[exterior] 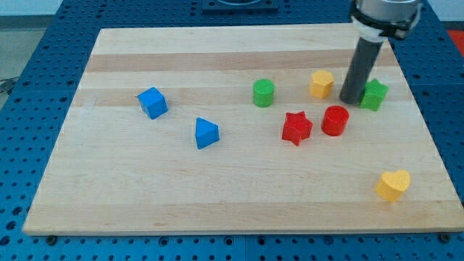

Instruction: Put the red circle to the bottom side green star

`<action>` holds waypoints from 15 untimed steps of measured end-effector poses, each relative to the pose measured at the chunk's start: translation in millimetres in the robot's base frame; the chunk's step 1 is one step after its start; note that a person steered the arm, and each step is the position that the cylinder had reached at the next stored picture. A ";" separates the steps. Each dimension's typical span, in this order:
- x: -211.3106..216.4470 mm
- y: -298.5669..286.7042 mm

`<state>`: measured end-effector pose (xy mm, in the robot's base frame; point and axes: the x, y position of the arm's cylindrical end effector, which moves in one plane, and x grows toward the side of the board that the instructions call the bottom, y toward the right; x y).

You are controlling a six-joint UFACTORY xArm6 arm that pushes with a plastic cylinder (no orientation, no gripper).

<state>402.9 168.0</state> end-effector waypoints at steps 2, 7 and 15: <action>32.5 -61.4; 55.8 7.5; 21.8 18.7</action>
<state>424.7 186.7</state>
